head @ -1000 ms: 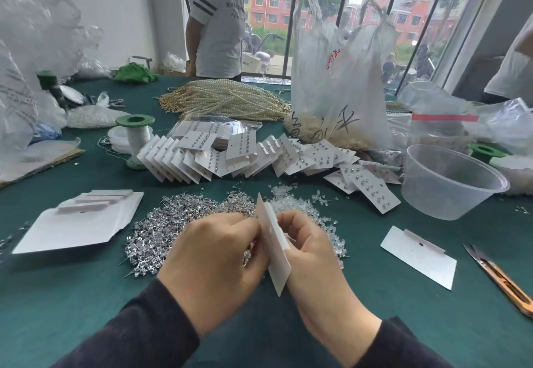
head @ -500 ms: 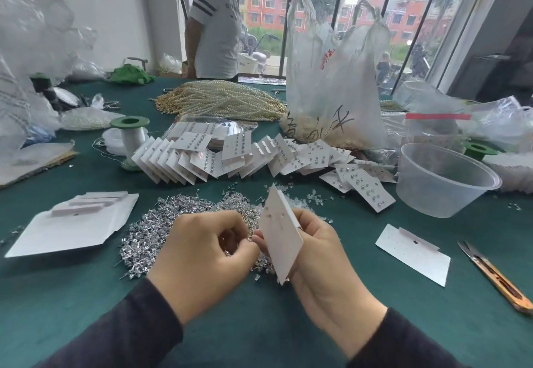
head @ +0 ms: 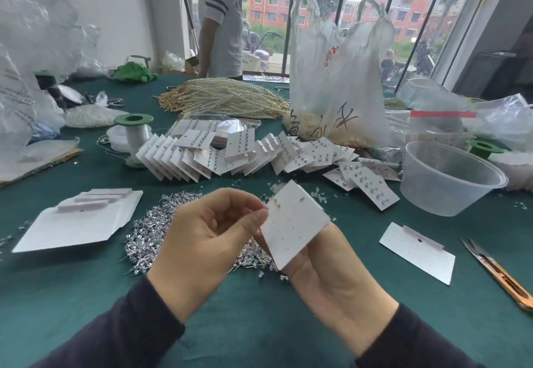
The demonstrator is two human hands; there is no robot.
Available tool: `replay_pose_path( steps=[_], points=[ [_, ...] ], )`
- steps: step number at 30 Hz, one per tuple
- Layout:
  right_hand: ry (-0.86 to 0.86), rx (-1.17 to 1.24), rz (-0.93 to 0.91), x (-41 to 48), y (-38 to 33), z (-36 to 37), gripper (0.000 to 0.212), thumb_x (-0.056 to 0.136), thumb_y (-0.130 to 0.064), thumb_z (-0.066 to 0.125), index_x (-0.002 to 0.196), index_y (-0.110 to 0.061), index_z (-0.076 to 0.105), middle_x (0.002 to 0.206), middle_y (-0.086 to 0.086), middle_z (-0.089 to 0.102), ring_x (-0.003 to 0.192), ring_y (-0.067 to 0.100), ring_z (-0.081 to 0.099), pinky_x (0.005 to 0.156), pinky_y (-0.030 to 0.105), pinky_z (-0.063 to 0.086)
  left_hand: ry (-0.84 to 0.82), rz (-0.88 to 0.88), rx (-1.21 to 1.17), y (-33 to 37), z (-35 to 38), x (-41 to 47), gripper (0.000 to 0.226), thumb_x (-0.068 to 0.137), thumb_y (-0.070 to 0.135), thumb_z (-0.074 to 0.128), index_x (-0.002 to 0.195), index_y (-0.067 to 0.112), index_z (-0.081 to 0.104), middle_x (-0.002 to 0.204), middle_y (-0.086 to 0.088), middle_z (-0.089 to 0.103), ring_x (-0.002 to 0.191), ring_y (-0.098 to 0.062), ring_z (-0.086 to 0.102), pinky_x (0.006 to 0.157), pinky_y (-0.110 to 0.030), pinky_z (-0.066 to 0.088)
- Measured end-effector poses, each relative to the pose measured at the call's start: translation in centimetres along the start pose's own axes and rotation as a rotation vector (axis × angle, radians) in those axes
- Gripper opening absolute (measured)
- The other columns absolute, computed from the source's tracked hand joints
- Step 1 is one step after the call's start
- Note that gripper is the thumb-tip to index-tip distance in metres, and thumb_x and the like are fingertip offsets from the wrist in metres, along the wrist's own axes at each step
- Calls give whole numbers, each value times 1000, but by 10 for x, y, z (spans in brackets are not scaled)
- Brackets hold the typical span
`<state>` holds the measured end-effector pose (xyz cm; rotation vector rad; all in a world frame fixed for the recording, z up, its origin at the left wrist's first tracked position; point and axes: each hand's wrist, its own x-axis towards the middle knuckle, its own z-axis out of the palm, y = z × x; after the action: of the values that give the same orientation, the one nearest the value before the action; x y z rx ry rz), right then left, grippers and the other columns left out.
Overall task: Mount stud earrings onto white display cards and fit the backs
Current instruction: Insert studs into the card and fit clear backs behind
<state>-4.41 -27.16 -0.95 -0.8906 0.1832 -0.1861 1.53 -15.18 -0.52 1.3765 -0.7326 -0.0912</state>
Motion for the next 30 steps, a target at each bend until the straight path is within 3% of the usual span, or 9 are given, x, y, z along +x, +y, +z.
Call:
replay_pose_path(
  steps=[2, 5, 9, 15, 21, 23, 26, 28, 30],
  points=[
    [-35, -44, 9, -3, 1, 3, 52, 67, -13, 61, 113, 11, 53, 109, 31, 60, 96, 33, 58, 87, 40, 51, 45, 15, 14, 1, 2, -2, 15, 61, 22, 69, 72, 13, 69, 63, -4, 70, 52, -9, 63, 52, -14, 49],
    [-27, -89, 13, -7, 4, 6, 65, 59, -18, 66, 115, 11, 52, 99, 26, 60, 82, 27, 60, 68, 29, 54, 121, 32, 93, -1, 4, -4, 17, 63, 26, 79, 71, 15, 68, 63, -1, 69, 52, -8, 61, 50, -18, 50],
    [-17, -101, 4, -9, 7, 7, 56, 58, -18, 67, 107, 7, 59, 86, 17, 60, 71, 21, 55, 63, 27, 46, 132, 34, 195, -2, 3, -6, 16, 66, 30, 77, 68, 17, 69, 68, 0, 70, 59, -15, 63, 55, -30, 55],
    [-15, -84, 10, -10, 7, 7, 40, 58, -15, 65, 96, 0, 64, 80, 13, 61, 67, 18, 55, 62, 25, 46, 125, 92, 280, -3, 3, -6, 5, 67, 24, 69, 69, 21, 66, 69, 2, 68, 60, -14, 62, 57, -30, 54],
    [-11, -95, 31, -10, 8, 6, 43, 64, -11, 61, 104, 4, 61, 82, 13, 62, 69, 19, 57, 58, 23, 48, 86, 185, 417, -2, 3, -6, 1, 69, 22, 68, 69, 21, 67, 68, 5, 67, 63, -12, 61, 61, -30, 51],
    [-17, -82, 39, -8, 8, 5, 39, 70, -5, 59, 106, 7, 59, 86, 16, 63, 78, 25, 60, 66, 28, 49, 27, 282, 549, 0, 2, -6, 12, 73, 27, 69, 72, 16, 70, 70, 7, 65, 61, -10, 59, 59, -26, 49],
    [19, -33, 47, -7, 7, 4, 32, 73, 1, 54, 104, 8, 59, 81, 14, 63, 76, 23, 62, 68, 27, 52, -79, 336, 710, 5, 3, -11, 45, 68, 54, 64, 83, 12, 73, 82, 4, 66, 64, -6, 60, 63, -20, 49],
    [77, -26, 49, -5, 8, 2, 29, 79, 3, 52, 107, 8, 58, 80, 14, 62, 70, 19, 60, 64, 23, 52, -128, 317, 803, 7, 4, -14, 60, 63, 64, 61, 90, 12, 73, 87, 3, 68, 73, -10, 64, 69, -23, 49],
    [130, -39, 51, -4, 8, 1, 20, 84, 3, 50, 101, 3, 60, 69, 8, 62, 58, 13, 58, 51, 19, 48, -169, 295, 854, 8, 5, -16, 59, 64, 61, 59, 92, 12, 73, 90, 3, 69, 77, -11, 66, 71, -25, 49]
  ],
)
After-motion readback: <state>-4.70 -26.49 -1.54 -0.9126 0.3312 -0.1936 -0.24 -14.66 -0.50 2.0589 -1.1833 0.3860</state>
